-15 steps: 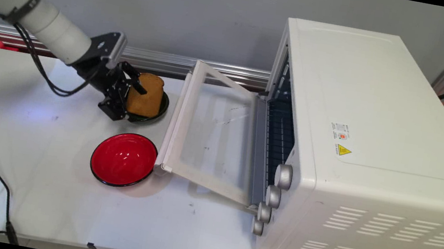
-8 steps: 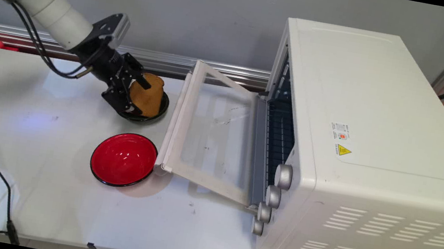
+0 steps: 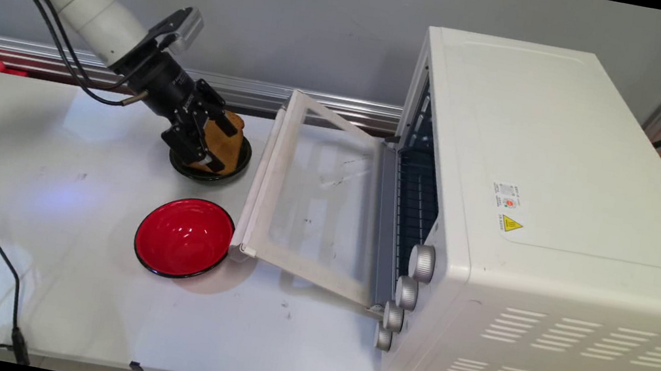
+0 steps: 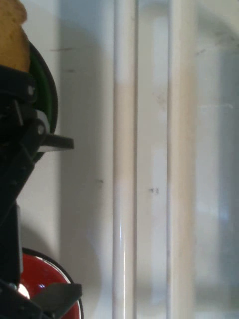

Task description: Close the oven

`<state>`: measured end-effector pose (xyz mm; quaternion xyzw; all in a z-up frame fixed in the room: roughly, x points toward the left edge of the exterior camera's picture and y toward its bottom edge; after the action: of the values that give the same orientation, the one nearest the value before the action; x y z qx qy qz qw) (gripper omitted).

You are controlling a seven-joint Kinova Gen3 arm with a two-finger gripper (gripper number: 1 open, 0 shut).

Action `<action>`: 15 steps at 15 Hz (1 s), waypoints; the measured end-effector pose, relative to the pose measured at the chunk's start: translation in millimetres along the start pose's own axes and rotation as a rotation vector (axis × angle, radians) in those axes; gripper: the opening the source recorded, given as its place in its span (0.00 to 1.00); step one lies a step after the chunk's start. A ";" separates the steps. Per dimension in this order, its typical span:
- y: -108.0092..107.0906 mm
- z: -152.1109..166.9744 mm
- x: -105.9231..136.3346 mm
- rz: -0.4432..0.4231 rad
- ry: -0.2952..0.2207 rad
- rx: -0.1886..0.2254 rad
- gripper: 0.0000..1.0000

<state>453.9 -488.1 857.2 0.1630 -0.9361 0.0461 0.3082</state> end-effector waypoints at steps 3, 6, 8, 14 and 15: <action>-3.9 5.0 -1.6 0.012 0.004 -0.020 1.00; -9.4 13.2 -4.9 0.038 0.007 -0.047 1.00; -12.2 17.0 -6.2 0.050 0.010 -0.057 0.00; -25.7 26.8 -5.7 0.074 0.021 -0.053 0.00; -27.6 26.9 -6.4 0.075 0.023 -0.051 0.00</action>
<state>452.8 -517.3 831.4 0.1193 -0.9389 0.0356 0.3210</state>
